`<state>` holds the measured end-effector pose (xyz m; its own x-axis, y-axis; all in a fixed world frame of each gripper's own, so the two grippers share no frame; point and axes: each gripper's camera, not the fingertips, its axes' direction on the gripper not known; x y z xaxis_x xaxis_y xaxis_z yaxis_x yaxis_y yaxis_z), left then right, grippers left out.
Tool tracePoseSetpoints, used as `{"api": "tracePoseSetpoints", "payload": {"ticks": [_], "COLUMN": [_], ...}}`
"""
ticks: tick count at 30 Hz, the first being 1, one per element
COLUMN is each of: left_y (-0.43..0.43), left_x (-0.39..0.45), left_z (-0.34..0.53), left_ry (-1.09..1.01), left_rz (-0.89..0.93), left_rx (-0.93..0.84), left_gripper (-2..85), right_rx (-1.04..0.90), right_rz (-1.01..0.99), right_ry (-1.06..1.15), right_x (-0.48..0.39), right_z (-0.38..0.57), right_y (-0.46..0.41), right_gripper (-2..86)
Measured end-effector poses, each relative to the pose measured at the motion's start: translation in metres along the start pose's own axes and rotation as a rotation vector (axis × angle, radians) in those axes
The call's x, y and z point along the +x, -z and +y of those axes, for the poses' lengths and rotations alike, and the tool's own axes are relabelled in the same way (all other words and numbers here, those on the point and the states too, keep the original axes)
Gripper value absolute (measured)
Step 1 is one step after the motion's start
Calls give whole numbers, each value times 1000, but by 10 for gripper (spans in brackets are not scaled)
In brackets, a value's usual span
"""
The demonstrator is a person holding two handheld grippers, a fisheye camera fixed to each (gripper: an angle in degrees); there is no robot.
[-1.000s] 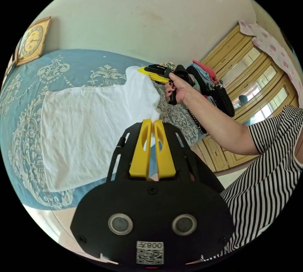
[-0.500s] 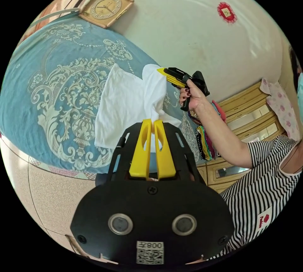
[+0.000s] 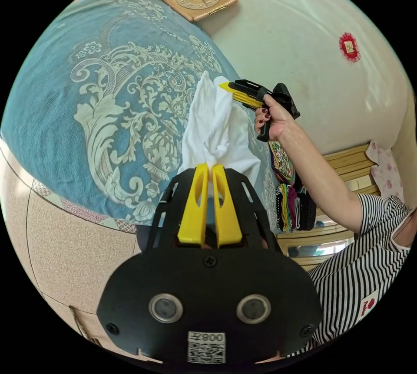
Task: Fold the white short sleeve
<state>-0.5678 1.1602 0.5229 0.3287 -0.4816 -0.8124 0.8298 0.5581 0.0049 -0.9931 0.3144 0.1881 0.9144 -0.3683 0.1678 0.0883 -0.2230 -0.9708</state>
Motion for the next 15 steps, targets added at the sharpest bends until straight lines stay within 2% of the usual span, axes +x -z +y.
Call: {"api": "tracePoseSetpoints", "payload": {"ticks": [8, 15], "left_y": [9, 30], "left_x": [-47, -69], "left_z": [13, 28], "left_ry": [9, 35], "left_rz": [49, 20], "left_rx": [2, 21], "left_gripper": [17, 10], "right_rx": [-43, -49], "right_rz": [17, 35], "right_ry": [-33, -35], "right_x": [-47, -87], "right_z": [-17, -16], "right_y": [-21, -21], "right_gripper": [25, 40]}}
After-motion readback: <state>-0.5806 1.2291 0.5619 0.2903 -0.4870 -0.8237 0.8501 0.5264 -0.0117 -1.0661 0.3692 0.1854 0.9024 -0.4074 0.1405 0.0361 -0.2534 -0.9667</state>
